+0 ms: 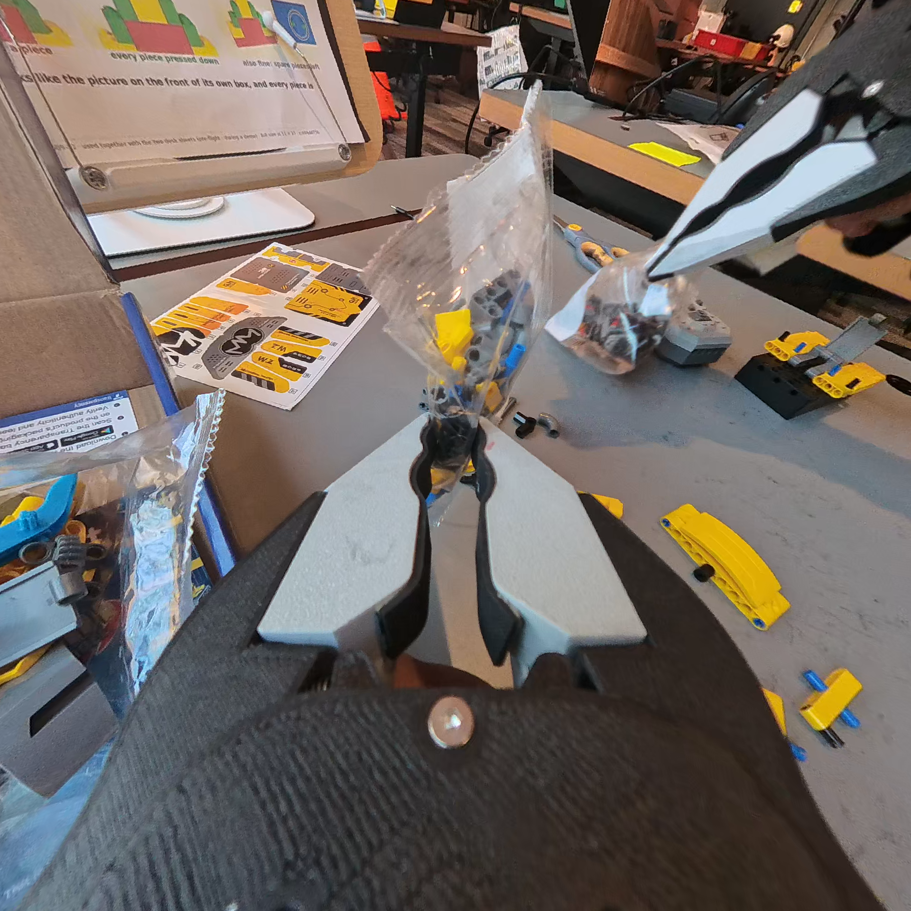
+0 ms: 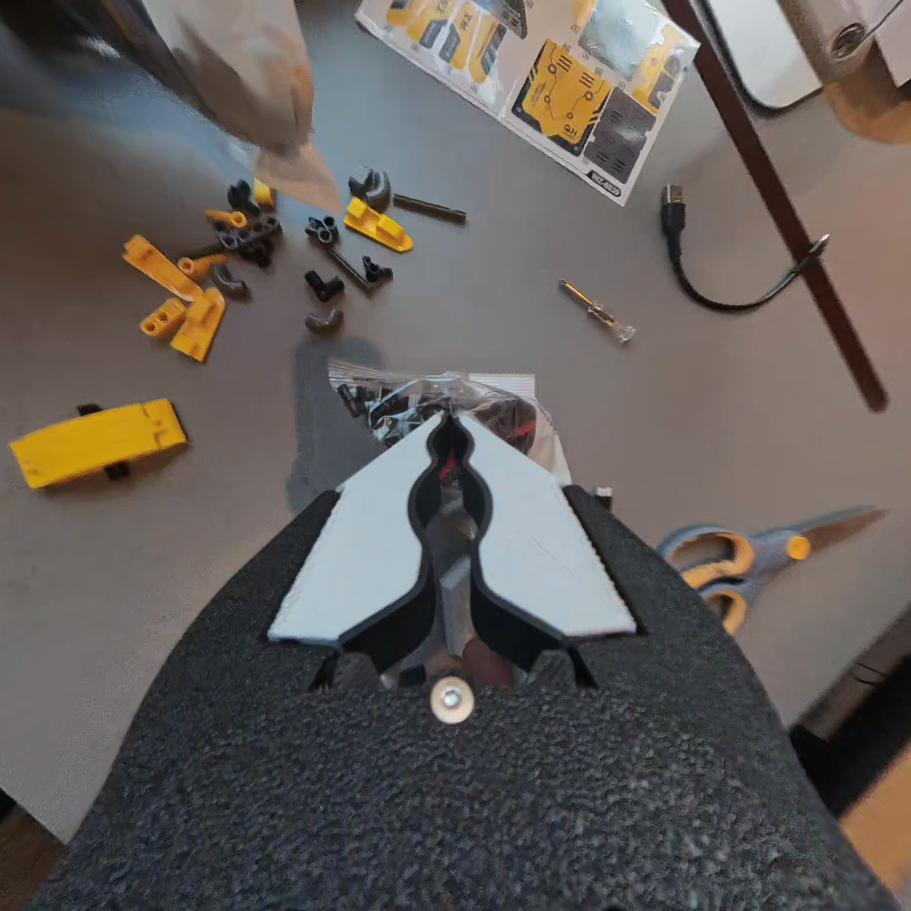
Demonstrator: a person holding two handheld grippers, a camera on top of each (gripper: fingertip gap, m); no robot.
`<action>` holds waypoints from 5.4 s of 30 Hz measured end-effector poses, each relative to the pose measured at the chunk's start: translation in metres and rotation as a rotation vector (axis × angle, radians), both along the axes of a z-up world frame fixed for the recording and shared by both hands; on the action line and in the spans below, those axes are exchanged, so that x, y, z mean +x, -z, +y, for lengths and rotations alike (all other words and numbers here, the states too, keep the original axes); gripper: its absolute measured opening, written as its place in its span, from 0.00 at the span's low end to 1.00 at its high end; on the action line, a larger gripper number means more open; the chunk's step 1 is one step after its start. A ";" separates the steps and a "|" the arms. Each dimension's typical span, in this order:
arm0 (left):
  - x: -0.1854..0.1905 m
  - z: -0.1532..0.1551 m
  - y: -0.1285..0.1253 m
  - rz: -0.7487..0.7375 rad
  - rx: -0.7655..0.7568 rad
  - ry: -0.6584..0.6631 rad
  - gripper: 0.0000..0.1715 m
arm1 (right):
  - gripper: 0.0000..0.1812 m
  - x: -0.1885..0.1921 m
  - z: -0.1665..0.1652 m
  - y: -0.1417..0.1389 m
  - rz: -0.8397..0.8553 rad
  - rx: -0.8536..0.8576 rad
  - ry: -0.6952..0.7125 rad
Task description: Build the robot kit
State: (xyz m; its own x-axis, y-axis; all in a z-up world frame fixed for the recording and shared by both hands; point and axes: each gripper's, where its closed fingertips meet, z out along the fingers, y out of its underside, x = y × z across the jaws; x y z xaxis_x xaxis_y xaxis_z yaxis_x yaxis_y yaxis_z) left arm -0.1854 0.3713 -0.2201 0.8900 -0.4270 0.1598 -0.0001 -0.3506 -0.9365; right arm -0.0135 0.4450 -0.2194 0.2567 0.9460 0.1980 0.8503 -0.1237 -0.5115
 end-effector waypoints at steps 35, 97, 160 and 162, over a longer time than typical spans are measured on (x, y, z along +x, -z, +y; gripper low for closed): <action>-0.079 -0.056 -0.083 0.067 0.115 -0.118 0.05 | 0.12 0.009 -0.063 0.054 0.219 -0.096 0.081; -0.016 -0.011 -0.040 0.044 0.101 0.043 0.05 | 0.24 -0.127 -0.045 -0.054 0.868 -0.038 -0.204; -0.029 -0.004 -0.019 0.440 0.131 -0.047 0.05 | 0.24 -0.130 -0.027 -0.018 0.732 -0.056 -0.120; -0.024 -0.003 -0.011 0.489 0.129 -0.040 0.05 | 0.24 -0.133 -0.029 -0.010 0.688 -0.038 -0.125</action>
State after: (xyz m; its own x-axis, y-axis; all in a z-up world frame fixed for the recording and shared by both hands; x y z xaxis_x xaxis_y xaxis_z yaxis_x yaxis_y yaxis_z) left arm -0.2099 0.3683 -0.2088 0.8637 -0.3798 -0.3314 -0.4380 -0.2403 -0.8662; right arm -0.1466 0.4165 -0.2095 0.2007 0.9797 -0.0041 0.3436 -0.0743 -0.9362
